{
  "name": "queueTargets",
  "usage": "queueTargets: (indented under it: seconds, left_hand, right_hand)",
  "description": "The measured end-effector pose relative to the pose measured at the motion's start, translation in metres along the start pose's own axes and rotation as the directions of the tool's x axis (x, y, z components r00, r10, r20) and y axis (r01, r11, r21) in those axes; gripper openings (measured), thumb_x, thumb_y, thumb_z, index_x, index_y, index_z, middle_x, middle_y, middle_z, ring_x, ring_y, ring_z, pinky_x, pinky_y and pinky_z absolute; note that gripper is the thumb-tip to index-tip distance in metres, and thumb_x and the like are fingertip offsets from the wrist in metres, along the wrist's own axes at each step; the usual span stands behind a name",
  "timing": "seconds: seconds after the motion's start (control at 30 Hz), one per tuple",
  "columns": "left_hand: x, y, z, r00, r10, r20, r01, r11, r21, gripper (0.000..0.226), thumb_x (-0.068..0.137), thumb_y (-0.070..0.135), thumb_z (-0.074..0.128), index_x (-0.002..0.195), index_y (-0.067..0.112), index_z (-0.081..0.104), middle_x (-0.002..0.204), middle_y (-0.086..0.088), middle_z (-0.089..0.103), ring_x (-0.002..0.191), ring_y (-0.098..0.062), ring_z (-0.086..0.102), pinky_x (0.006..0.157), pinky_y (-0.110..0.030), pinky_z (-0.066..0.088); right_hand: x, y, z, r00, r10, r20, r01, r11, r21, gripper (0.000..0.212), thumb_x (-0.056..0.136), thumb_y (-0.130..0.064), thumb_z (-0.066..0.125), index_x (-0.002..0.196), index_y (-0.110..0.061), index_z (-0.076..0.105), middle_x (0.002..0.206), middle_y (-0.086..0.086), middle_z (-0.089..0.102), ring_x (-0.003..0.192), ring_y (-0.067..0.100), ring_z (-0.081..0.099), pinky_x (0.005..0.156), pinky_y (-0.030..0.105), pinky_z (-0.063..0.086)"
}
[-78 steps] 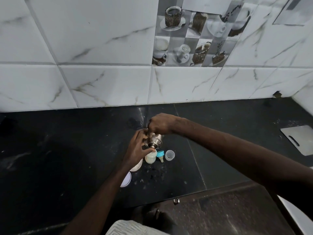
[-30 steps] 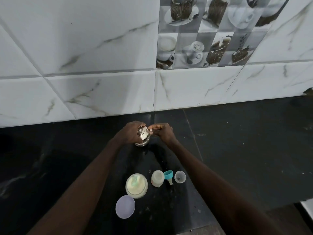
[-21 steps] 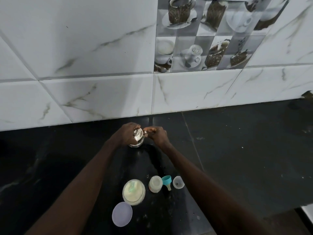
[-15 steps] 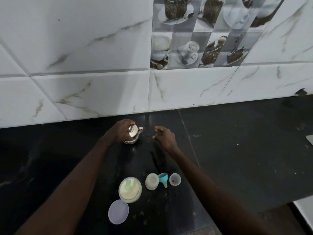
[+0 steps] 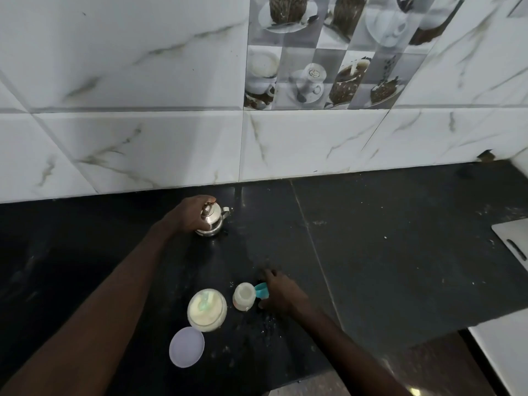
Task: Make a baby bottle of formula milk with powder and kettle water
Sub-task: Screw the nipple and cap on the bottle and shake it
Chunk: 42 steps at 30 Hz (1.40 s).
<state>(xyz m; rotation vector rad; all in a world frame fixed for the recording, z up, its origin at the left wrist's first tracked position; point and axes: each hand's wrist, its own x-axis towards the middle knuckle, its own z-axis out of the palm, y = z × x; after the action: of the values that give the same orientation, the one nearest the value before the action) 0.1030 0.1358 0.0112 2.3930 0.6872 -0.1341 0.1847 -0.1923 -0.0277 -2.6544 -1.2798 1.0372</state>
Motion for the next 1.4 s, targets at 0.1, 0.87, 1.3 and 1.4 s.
queueTargets:
  seconds: [0.1,0.87,1.3,1.4]
  left_hand:
    - [-0.015,0.015,0.005,0.999,-0.004,-0.033,0.005,0.999,0.037,0.118,0.066,0.03,0.095,0.161,0.018,0.026,0.172,-0.007,0.003,0.159,-0.034,-0.005,0.127,-0.043,0.011]
    - [-0.168,0.087,0.131,0.99,0.138,-0.042,-0.108,0.899,0.424,0.051,0.074,0.063,0.068,0.115,0.032,0.068,0.107,0.012,0.076,0.118,-0.014,0.067,0.119,-0.045,-0.027]
    - [-0.168,0.096,0.112,0.998,0.009,-0.059,0.014,0.927,0.375,0.055,0.072,0.07,0.067,0.114,0.035,0.067,0.105,0.01,0.076,0.112,-0.016,0.065,0.128,-0.052,-0.002]
    - [-0.165,0.097,0.11,0.999,0.017,-0.043,0.0,0.929,0.369,0.056,0.073,0.073,0.065,0.113,0.034,0.068,0.106,0.009,0.076,0.114,-0.018,0.065,0.127,-0.054,-0.001]
  right_hand:
    - [0.002,0.002,0.005,0.998,0.017,-0.061,-0.014,0.998,0.056,0.072,0.079,-0.034,0.081,0.14,-0.017,0.047,0.135,0.011,0.06,0.119,0.03,0.061,0.096,0.042,0.053]
    - [-0.05,-0.049,-0.046,0.944,-0.321,-0.072,0.303,0.935,-0.185,0.036,0.087,-0.029,0.067,0.122,-0.02,0.067,0.12,0.002,0.057,0.103,0.025,0.066,0.087,0.04,0.058]
    - [-0.052,-0.07,-0.048,0.938,-0.298,-0.178,0.244,0.93,-0.274,0.037,0.086,-0.033,0.068,0.12,-0.019,0.064,0.117,0.006,0.063,0.1,0.032,0.067,0.077,0.04,0.056]
    - [-0.051,-0.064,-0.046,0.93,-0.34,-0.141,0.298,0.92,-0.253,0.049,0.082,-0.032,0.077,0.127,-0.022,0.058,0.126,0.003,0.059,0.105,0.028,0.066,0.082,0.042,0.057]
